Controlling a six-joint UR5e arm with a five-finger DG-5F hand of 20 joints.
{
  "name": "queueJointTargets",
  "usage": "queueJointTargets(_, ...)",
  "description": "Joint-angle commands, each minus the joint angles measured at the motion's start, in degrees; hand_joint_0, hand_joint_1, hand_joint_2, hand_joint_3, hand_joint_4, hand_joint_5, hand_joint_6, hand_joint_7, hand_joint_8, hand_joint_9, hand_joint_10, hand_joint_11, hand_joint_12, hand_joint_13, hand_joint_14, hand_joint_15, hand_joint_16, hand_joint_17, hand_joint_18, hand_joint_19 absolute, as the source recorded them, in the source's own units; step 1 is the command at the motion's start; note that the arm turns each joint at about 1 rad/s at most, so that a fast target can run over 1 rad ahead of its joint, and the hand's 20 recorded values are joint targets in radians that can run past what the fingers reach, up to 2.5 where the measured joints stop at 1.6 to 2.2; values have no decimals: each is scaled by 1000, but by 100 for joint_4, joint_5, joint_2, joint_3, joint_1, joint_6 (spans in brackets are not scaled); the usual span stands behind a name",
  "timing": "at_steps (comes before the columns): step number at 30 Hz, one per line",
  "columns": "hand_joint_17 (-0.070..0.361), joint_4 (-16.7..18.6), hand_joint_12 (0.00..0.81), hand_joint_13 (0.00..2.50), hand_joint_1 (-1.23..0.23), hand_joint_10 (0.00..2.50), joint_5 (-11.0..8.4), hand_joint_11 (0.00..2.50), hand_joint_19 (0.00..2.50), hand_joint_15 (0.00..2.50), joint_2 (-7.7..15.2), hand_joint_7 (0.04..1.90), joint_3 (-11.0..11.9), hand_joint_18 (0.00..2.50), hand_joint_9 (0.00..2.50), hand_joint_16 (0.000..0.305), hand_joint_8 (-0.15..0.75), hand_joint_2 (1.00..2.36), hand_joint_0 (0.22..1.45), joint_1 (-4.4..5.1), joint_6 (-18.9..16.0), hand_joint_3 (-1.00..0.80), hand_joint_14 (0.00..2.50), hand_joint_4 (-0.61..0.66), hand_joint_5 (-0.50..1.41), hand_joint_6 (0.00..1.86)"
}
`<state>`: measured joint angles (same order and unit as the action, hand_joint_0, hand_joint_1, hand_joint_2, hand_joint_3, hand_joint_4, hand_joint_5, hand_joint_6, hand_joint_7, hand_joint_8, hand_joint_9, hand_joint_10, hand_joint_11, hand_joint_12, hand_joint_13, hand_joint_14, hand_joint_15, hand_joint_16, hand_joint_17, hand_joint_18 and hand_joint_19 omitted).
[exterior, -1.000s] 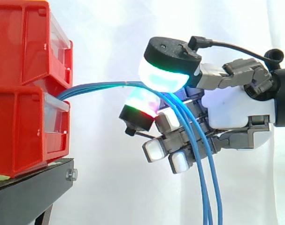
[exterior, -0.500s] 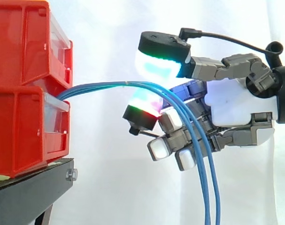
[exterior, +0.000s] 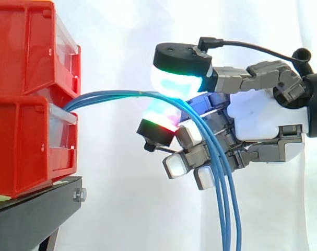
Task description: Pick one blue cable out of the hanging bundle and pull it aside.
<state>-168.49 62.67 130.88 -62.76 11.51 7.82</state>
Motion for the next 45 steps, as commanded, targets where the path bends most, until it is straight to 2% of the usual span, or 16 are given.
queueJointTargets(1, 110, -9, 352, 958, -899, 16, 0, 730, 533, 539, -1, 1404, 1, 1014, 1111, 49, 333, 1004, 746, -9, 0, -453, 20, 148, -134, 906)
queueJointTargets(3, 108, -9, 346, 958, -914, 17, 0, 724, 518, 525, -18, 1553, 1, 1007, 1124, 48, 327, 1000, 773, -9, 0, -500, 19, 107, -127, 915)
queueJointTargets(7, 106, -53, 340, 976, -926, 20, 0, 729, 513, 528, -89, 1587, 1, 1014, 1155, 47, 320, 1000, 775, -18, 44, -500, 21, 91, -116, 922)
queueJointTargets(10, 105, -123, 336, 981, -937, 20, 0, 731, 531, 535, -133, 1487, -8, 1012, 1156, 47, 315, 1000, 729, -18, 88, -500, 19, 77, -113, 931)
queueJointTargets(12, 105, -193, 334, 980, -928, 20, 0, 729, 555, 548, -150, 1258, 1, 1009, 1164, 47, 316, 1000, 612, -18, 132, -500, 21, 117, -106, 929)
queueJointTargets(13, 106, -211, 335, 980, -921, 19, 0, 735, 556, 549, -150, 1216, 1, 1009, 1167, 47, 319, 1000, 601, -18, 141, -500, 21, 121, -106, 931)
queueJointTargets(17, 117, -229, 363, 1004, -858, 18, 0, 716, 561, 545, -185, 1241, 1, 1052, 1186, 52, 344, 1000, 493, -18, 141, -500, 19, 178, -102, 905)
queueJointTargets(23, 130, -229, 392, 1014, -787, 15, 0, 703, 560, 548, -185, 1198, 1, 1092, 1199, 58, 362, 1000, 433, -18, 141, -500, 18, 195, -101, 896)
queueJointTargets(26, 129, -229, 393, 1007, -709, 14, 0, 704, 573, 546, -185, 1215, 1, 1083, 1193, 57, 363, 1000, 446, -18, 141, -500, 18, 197, -103, 890)
queueJointTargets(29, 117, -237, 368, 978, -683, 18, 0, 709, 613, 567, -176, 1237, 1, 1027, 1174, 52, 342, 1000, 525, -18, 141, -500, 20, 188, -108, 887)
queueJointTargets(31, 114, -237, 361, 969, -686, 19, 0, 707, 631, 575, -185, 1246, 1, 1011, 1167, 51, 337, 1000, 557, -18, 141, -500, 20, 188, -110, 886)
queueJointTargets(38, 112, -229, 360, 971, -746, 19, 0, 705, 640, 571, -185, 1276, 1, 1008, 1151, 50, 343, 1016, 586, -18, 141, -294, 19, 189, -114, 893)
queueJointTargets(45, 112, -229, 358, 975, -793, 18, 0, 714, 605, 569, -185, 1249, 1, 1015, 1129, 50, 342, 1014, 637, -18, 141, -330, 21, 219, -114, 902)
